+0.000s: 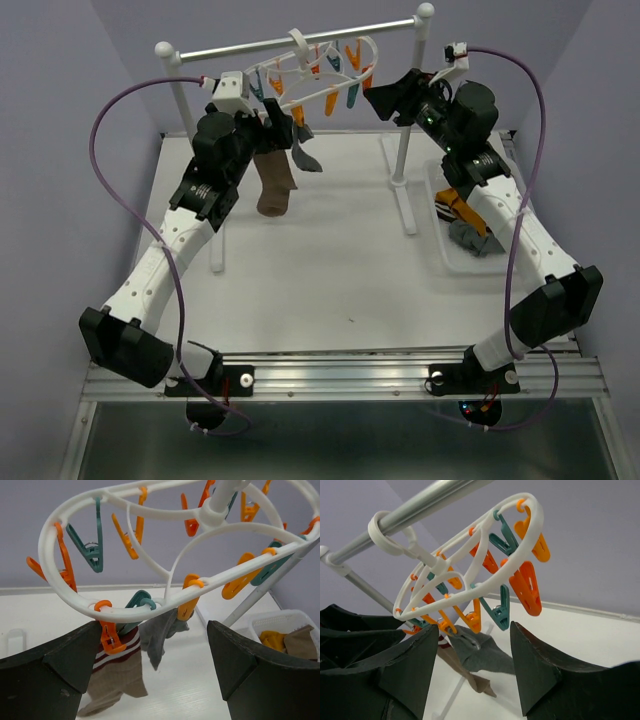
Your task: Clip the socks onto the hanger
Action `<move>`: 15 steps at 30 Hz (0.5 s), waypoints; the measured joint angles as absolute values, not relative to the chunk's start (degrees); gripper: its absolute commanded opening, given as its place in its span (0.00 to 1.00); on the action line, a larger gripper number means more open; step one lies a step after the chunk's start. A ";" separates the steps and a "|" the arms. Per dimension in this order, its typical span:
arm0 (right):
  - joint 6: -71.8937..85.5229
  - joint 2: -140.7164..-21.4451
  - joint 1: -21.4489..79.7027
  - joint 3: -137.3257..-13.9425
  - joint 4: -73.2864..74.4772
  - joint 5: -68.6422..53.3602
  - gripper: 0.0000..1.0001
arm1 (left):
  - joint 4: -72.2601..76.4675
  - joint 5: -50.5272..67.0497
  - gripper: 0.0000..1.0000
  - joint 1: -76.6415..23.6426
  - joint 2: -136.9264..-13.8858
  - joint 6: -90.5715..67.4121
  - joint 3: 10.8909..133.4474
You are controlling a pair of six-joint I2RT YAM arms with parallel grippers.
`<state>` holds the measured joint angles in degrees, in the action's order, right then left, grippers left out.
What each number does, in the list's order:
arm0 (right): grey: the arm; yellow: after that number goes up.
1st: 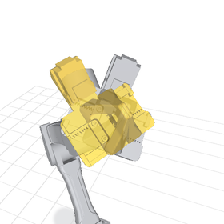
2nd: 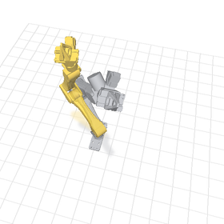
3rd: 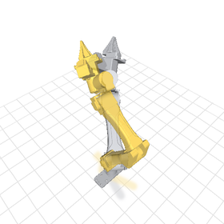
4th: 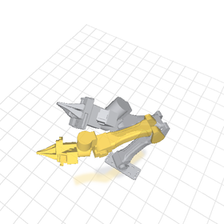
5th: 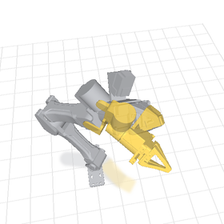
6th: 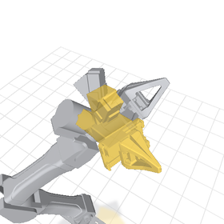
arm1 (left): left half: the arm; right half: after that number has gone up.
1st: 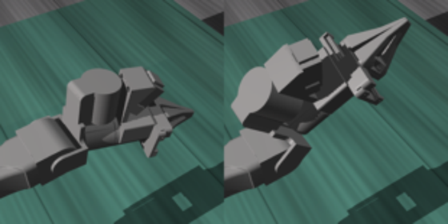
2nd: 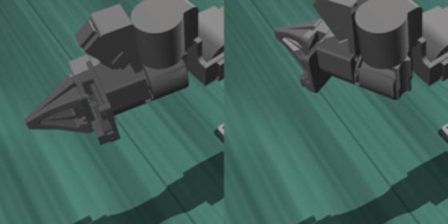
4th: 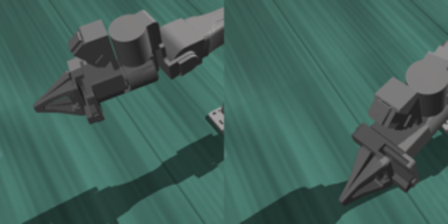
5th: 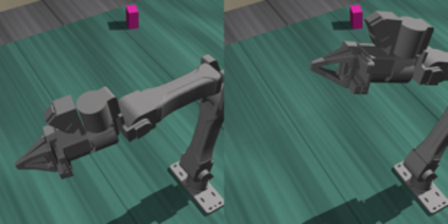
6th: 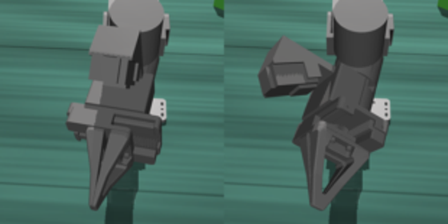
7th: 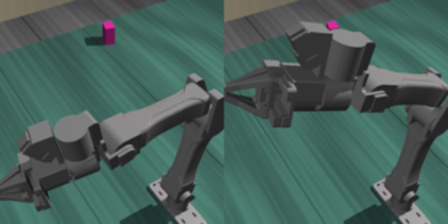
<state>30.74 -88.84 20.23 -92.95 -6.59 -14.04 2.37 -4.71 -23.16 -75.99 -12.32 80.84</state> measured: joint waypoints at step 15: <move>24.29 -76.77 20.14 -78.04 -0.84 -4.93 1.00 | 1.45 -5.34 0.99 -19.55 -78.85 -13.45 82.13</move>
